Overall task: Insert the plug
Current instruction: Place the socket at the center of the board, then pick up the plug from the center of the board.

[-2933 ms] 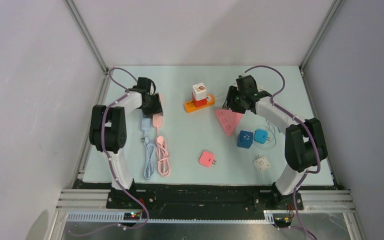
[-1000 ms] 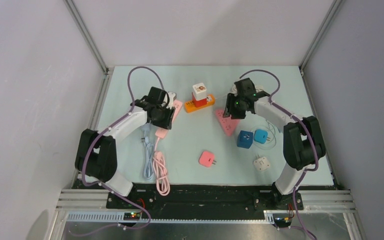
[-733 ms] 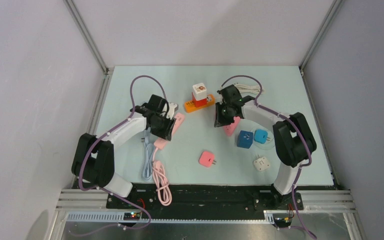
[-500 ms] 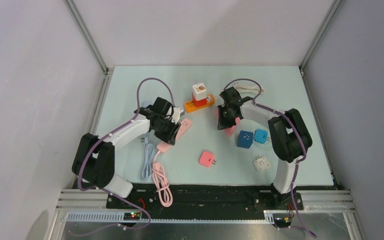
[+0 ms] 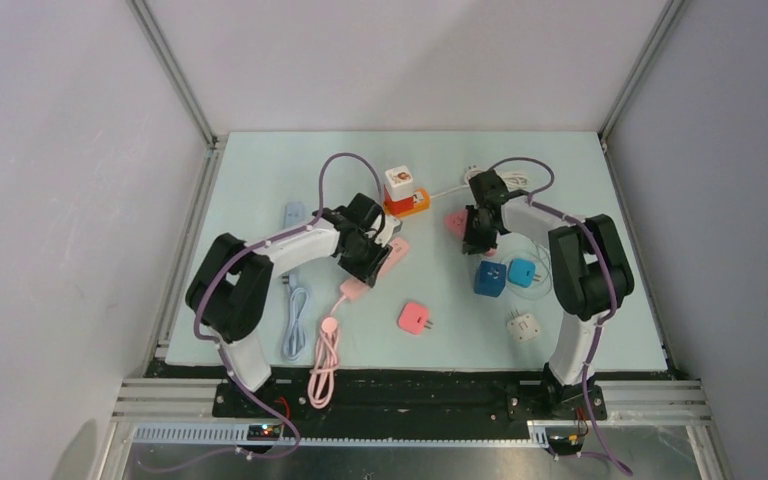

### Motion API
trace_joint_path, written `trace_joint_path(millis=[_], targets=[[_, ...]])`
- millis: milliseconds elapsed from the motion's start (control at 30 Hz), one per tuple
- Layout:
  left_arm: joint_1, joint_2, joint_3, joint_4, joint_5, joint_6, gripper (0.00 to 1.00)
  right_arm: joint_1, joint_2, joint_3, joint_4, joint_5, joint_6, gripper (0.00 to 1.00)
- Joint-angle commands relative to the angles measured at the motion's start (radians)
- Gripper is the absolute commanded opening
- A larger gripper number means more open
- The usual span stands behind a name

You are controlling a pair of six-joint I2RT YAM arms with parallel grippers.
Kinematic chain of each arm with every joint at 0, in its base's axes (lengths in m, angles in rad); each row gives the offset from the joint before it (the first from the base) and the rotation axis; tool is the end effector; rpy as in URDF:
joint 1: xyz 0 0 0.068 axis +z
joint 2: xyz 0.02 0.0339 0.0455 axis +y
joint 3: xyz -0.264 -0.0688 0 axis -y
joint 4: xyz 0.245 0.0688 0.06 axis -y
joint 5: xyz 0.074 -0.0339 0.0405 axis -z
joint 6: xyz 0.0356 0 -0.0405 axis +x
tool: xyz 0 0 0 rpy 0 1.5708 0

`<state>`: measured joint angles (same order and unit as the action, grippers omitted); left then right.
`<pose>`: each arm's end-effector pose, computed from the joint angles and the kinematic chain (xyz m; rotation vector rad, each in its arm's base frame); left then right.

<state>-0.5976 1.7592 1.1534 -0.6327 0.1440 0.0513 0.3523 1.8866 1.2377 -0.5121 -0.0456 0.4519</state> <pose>0.2787 -0.1959 0.1794 0.9387 2.6832 -0.3260 0.3534 0.1316 0.1637 0.1247 2.7655 0.2832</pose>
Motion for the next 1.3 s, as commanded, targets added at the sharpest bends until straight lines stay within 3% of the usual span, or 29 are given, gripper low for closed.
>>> trace_joint_path(millis=[0, 200, 233, 333, 533, 867, 1067, 1267], targets=[[-0.018, 0.006, 0.047, 0.106, -0.070, -0.044, 0.18, 0.009, -0.078, -0.001, 0.018, -0.034, -0.012, 0.28], [-0.024, -0.047, 0.029, 0.111, -0.101, -0.043, 0.63, 0.027, -0.157, -0.005, -0.014, -0.075, -0.020, 0.52], [-0.024, -0.057, 0.037, 0.110, -0.103, -0.044, 0.67, 0.027, -0.178, -0.007, -0.025, -0.079, -0.018, 0.55], [-0.022, -0.117, 0.069, 0.113, -0.084, -0.060, 0.96, 0.027, -0.221, -0.007, -0.066, -0.062, -0.010, 0.64], [-0.021, -0.219, 0.087, 0.130, -0.059, -0.134, 1.00, 0.024, -0.337, -0.024, -0.158, 0.117, 0.057, 0.81], [0.002, -0.351, -0.002, 0.163, -0.182, -0.188, 1.00, 0.016, -0.429, -0.102, -0.247, 0.154, 0.130, 0.82], [0.070, -0.381, -0.050, 0.193, -0.096, -0.245, 1.00, 0.020, -0.436, -0.150, -0.262, 0.158, 0.162, 0.89], [0.099, -0.404, -0.087, 0.231, -0.119, -0.315, 1.00, 0.024, -0.398, -0.196, -0.237, 0.158, 0.167, 0.90]])
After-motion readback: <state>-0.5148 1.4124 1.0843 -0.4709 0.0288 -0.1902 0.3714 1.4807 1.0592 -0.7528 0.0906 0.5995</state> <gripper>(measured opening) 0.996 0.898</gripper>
